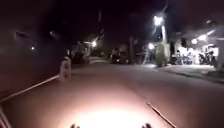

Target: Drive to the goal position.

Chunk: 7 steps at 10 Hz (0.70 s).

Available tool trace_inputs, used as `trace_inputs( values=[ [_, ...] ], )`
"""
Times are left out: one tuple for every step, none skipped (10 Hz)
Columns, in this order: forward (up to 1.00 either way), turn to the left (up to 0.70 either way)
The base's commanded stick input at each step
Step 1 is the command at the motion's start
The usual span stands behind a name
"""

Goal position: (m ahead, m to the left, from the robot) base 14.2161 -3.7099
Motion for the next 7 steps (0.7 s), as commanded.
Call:
trace_inputs(
  values=[
    [0.85, 0.0],
    [0.85, 0.0],
    [0.85, 0.0],
    [0.85, 0.0],
    [0.85, 0.0],
    [0.85, 0.02],
    [0.85, 0.17]
  ],
)
